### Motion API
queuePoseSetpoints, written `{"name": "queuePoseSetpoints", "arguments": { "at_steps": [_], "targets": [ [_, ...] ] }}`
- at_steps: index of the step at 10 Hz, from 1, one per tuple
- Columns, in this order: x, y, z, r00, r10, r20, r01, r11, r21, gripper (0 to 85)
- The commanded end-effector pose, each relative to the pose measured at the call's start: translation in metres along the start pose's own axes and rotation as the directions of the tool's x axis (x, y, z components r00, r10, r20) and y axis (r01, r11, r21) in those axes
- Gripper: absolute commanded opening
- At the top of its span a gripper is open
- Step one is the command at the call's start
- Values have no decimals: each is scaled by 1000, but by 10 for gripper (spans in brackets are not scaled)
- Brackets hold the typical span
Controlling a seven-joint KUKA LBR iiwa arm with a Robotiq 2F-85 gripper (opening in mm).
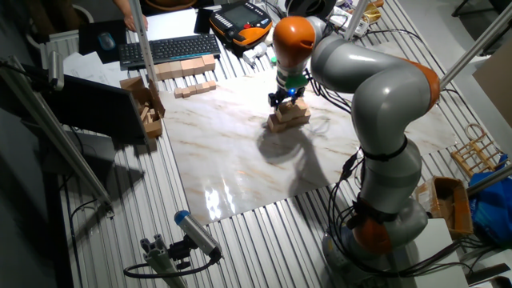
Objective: Stack the blocks into a pyramid shape
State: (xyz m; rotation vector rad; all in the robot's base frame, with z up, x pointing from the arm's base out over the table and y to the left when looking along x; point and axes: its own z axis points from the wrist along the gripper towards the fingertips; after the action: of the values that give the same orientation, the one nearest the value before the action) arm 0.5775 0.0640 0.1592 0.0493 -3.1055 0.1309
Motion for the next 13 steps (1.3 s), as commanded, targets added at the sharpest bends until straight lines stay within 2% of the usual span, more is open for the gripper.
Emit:
{"name": "queuePoseSetpoints", "arguments": {
  "at_steps": [1,2,4,5,7,10,12,13],
  "targets": [
    [-3,-4,-1,1000,-3,15,3,1000,2,680],
    [-10,-8,1,1000,-3,26,3,1000,1,680],
    [-21,-23,1,1000,-9,24,10,1000,-25,680],
    [-25,-29,3,1000,-11,25,12,999,-38,850],
    [-35,-46,8,1000,1,25,1,997,-73,850],
    [-52,-53,22,999,-20,35,23,996,-91,850],
    [-53,-53,23,998,-53,27,55,994,-99,850],
    [-53,-53,23,998,-58,13,59,992,-110,850]
  ]
}}
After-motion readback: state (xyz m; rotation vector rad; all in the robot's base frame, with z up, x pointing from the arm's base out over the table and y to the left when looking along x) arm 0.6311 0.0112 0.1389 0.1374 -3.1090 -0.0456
